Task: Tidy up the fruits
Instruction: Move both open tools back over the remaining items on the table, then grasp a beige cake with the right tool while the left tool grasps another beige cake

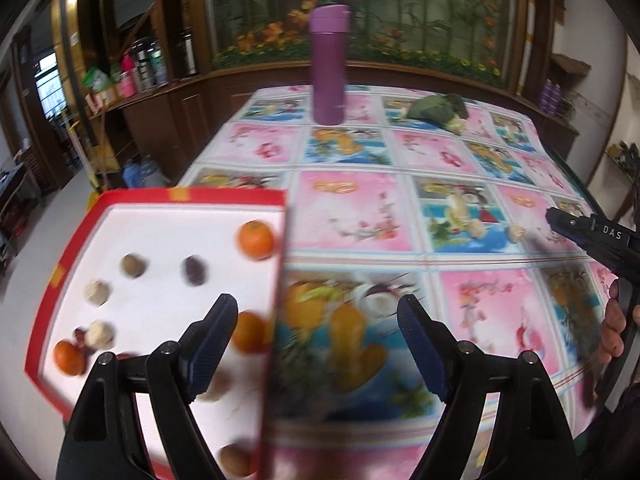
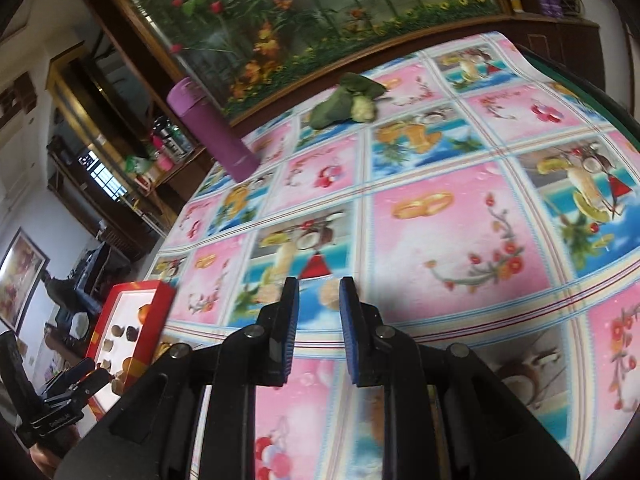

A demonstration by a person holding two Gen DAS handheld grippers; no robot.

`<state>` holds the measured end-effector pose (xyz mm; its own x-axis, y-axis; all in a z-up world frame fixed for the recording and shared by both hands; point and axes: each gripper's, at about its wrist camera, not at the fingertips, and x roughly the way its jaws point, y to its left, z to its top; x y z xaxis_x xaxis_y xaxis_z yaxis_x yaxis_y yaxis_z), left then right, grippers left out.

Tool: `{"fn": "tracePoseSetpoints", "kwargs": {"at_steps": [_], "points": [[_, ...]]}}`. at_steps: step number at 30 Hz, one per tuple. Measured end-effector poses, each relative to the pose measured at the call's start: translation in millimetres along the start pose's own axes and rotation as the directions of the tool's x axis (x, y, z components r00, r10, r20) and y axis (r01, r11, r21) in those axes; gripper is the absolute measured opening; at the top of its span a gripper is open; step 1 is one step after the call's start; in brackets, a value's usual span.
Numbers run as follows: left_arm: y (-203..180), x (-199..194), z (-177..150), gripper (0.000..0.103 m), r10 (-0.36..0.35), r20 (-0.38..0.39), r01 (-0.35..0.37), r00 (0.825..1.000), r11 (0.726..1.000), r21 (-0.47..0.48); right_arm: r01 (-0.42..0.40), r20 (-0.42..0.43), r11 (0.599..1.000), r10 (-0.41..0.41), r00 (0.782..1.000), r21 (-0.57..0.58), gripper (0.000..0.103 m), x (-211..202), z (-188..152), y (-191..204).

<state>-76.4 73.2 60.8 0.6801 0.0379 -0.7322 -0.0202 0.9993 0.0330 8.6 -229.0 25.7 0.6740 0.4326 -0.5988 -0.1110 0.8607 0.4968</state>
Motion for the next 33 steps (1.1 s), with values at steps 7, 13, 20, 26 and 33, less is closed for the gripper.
{"fn": "tracePoseSetpoints", "kwargs": {"at_steps": [7,13,20,26,33], "points": [[-21,14,2,0.082,-0.030,-0.024,0.031,0.999,0.999,0.025,0.049,-0.018,0.996,-0.051,0.999,-0.076,0.032,8,-5,12],[-26,23,5,0.082,-0.039,-0.042,0.039,0.998,0.999,0.019,0.111,-0.038,0.982,-0.119,0.992,-0.152,0.039,24,-7,22],[-43,34,18,0.082,-0.022,-0.038,0.024,0.999,0.998,0.063,0.170,-0.077,0.965,-0.188,0.979,-0.198,0.039,43,-9,26],[-52,45,23,0.082,-0.004,-0.049,0.008,0.999,0.997,0.079,0.216,-0.082,0.942,-0.245,0.966,-0.258,0.038,52,-13,33],[-71,49,31,0.082,0.000,-0.049,0.004,0.999,0.996,0.092,0.237,-0.079,0.934,-0.266,0.961,-0.267,0.028,52,-11,32]]}}
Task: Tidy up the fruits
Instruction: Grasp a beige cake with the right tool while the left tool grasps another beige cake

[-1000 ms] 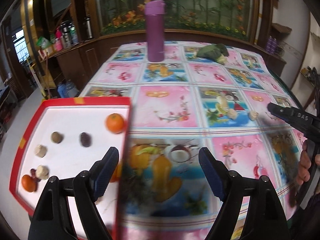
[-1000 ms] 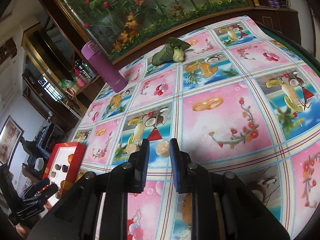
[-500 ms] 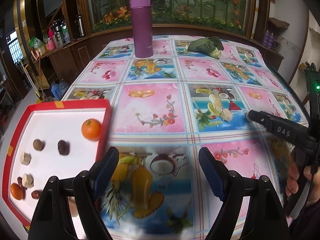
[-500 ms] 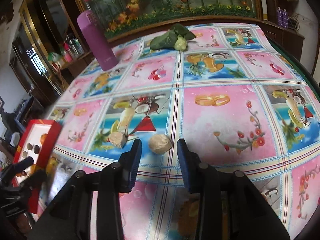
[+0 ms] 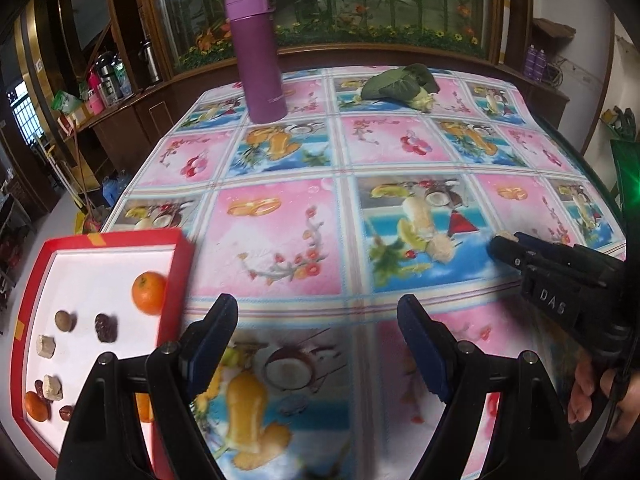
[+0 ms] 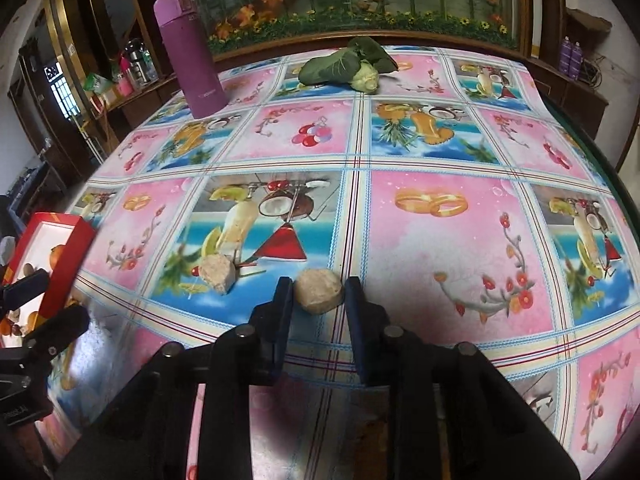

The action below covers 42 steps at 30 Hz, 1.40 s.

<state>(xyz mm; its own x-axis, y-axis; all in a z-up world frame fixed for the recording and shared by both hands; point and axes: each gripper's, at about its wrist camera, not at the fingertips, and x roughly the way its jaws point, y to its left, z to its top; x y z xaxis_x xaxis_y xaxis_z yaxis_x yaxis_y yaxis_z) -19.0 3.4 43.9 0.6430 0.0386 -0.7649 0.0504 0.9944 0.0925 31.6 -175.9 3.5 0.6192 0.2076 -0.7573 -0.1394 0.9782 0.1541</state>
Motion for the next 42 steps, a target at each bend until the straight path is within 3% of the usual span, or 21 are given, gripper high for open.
{"fn": "tracePoseSetpoints", "kwargs": {"at_steps": [3,12,20,22,24,33,42], "points": [[-15,4,6,0.082,-0.015,0.003,0.015,1.000,1.000,0.011,0.020,0.011,1.000,-0.020,1.000,0.016,0.028,-4,2,-5],[-57,35,22,0.082,-0.058,-0.031,0.059,0.998,0.998,0.034,0.018,0.088,0.964,-0.043,0.995,0.265,0.028,-30,11,-60],[-67,51,28,0.081,-0.075,-0.034,0.075,0.997,0.997,0.009,-0.017,0.119,0.953,-0.020,0.993,0.302,0.028,-37,12,-65],[-67,54,28,0.073,-0.085,-0.039,0.086,0.996,0.996,0.002,-0.032,0.121,0.951,-0.005,0.993,0.306,0.028,-37,12,-64],[-69,58,29,0.056,-0.100,-0.052,0.100,0.994,0.995,-0.001,-0.038,0.118,0.951,0.001,0.993,0.308,0.028,-36,12,-64],[-77,59,28,0.022,-0.132,-0.040,0.133,0.990,0.991,0.006,-0.069,0.097,0.944,0.039,0.994,0.324,0.028,-27,10,-63],[-68,41,22,0.021,-0.086,0.004,0.086,0.996,0.996,0.015,-0.066,0.111,0.949,0.033,0.993,0.308,0.028,-27,4,-60]]}}
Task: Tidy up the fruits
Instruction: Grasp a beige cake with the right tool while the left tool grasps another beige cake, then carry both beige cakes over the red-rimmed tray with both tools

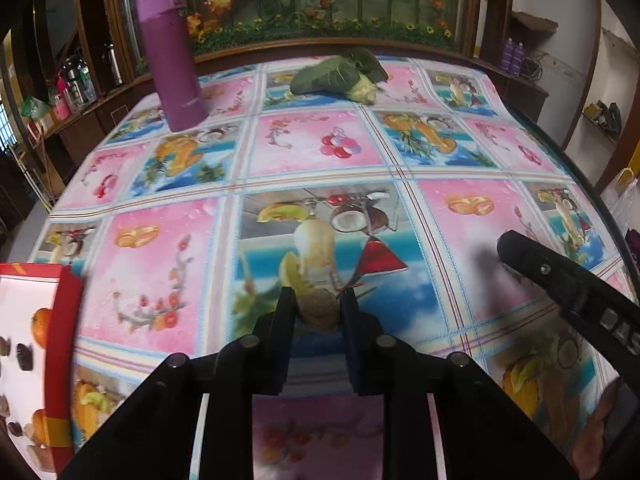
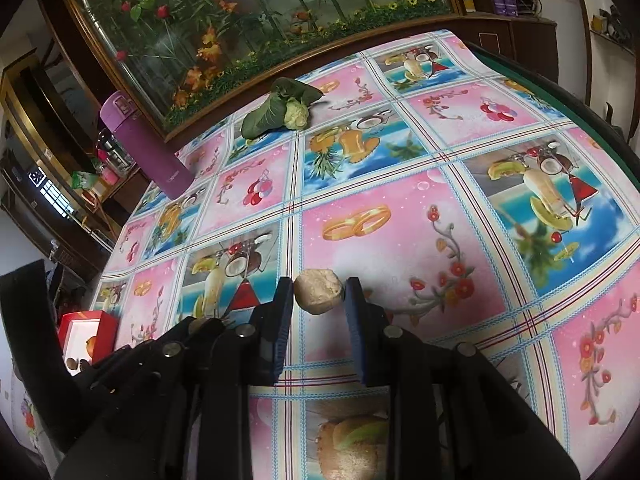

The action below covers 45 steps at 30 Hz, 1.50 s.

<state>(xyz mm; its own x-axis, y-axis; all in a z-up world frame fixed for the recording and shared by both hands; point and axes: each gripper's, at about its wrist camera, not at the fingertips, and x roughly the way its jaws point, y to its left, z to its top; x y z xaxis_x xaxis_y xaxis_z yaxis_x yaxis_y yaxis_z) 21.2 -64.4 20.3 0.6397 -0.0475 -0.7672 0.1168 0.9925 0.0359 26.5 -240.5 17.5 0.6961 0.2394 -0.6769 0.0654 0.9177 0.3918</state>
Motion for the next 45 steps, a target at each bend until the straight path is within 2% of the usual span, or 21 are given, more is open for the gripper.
{"fn": "tracePoseSetpoints", "kwargs": {"at_steps": [7,12,15,19,23,27,32,36,39,45], "points": [[35,-56,-12,0.021,0.057,0.113,-0.059,0.992,0.998,0.009,0.030,0.043,0.998,-0.028,0.999,-0.050,0.028,-7,-1,5],[70,-88,-27,0.021,0.072,0.149,-0.071,0.986,0.997,-0.012,0.071,0.111,0.991,-0.058,0.992,-0.113,0.028,-15,-5,17],[96,-104,-37,0.021,0.077,0.167,-0.072,0.983,0.997,-0.032,0.062,0.126,0.991,-0.047,0.991,-0.119,0.028,-20,-10,26],[134,-121,-47,0.021,0.106,0.195,-0.092,0.975,0.993,-0.078,0.000,0.110,0.991,0.015,0.994,-0.133,0.028,-26,-24,55],[174,-132,-55,0.021,0.146,0.212,-0.121,0.966,0.984,-0.129,-0.115,0.067,0.981,0.127,0.990,-0.156,0.028,-24,-43,100],[216,-135,-67,0.021,0.188,0.199,-0.154,0.962,0.972,-0.177,-0.168,0.022,0.962,0.177,0.984,-0.217,0.028,-18,-62,149],[269,-134,-84,0.021,0.254,0.163,-0.213,0.953,0.949,-0.232,-0.278,-0.053,0.923,0.274,0.960,-0.267,0.029,-13,-87,206],[316,-135,-95,0.021,0.314,0.126,-0.268,0.941,0.918,-0.292,-0.338,-0.099,0.885,0.324,0.941,-0.320,0.029,-12,-103,244],[336,-136,-104,0.021,0.321,0.116,-0.269,0.940,0.905,-0.329,-0.398,-0.156,0.852,0.366,0.917,-0.339,0.029,-8,-115,270],[359,-124,-110,0.021,0.332,0.071,-0.288,0.941,0.891,-0.351,-0.451,-0.236,0.800,0.387,0.892,-0.395,0.029,3,-139,309]]}}
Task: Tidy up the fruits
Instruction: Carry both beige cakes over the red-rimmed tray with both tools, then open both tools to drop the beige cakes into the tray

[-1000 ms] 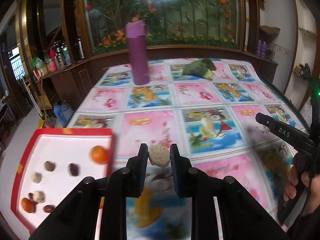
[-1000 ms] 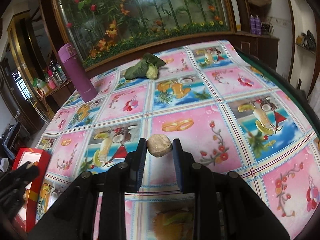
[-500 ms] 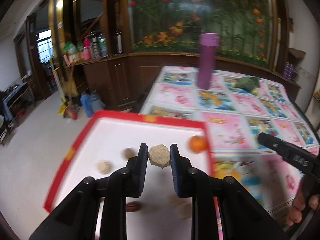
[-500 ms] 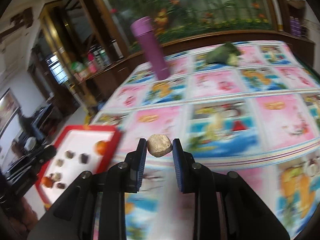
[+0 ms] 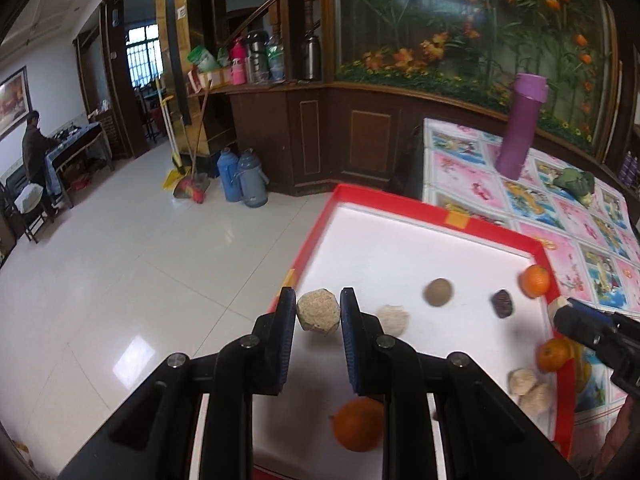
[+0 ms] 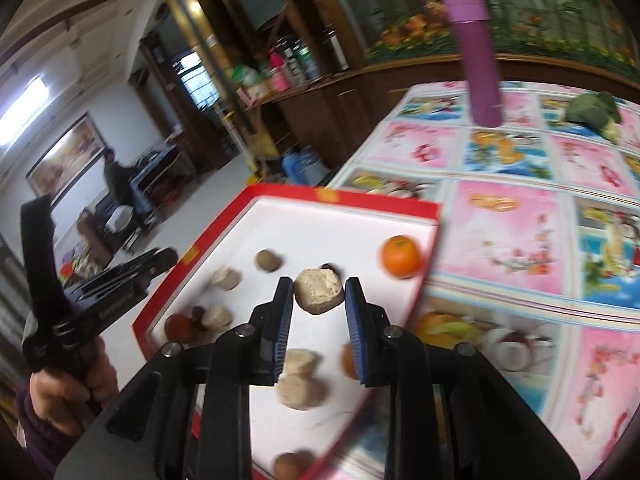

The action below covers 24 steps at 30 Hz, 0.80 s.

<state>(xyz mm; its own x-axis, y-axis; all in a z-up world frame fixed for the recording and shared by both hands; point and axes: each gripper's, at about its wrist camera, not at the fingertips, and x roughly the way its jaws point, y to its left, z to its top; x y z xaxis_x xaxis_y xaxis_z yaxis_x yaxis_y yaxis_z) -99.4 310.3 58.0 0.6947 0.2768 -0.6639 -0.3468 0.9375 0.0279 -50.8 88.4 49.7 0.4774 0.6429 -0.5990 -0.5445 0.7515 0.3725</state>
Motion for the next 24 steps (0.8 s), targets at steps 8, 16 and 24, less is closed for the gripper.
{"fn": "tracePoseSetpoints", "kwargs": {"at_steps": [8,16,24], "points": [[-3,12,6,0.021,-0.005,-0.023,0.005,1.000,0.999,0.033,-0.062,-0.105,0.997,0.056,0.993,-0.056,0.029,45,3,32],[2,36,4,0.021,-0.008,-0.109,0.011,0.994,0.999,0.030,-0.035,-0.209,0.994,0.012,0.978,-0.107,0.029,75,-3,45],[-2,43,-4,0.021,-0.005,-0.158,0.014,0.987,0.999,0.053,0.012,-0.244,0.995,-0.036,0.969,-0.098,0.029,81,-3,43]]}}
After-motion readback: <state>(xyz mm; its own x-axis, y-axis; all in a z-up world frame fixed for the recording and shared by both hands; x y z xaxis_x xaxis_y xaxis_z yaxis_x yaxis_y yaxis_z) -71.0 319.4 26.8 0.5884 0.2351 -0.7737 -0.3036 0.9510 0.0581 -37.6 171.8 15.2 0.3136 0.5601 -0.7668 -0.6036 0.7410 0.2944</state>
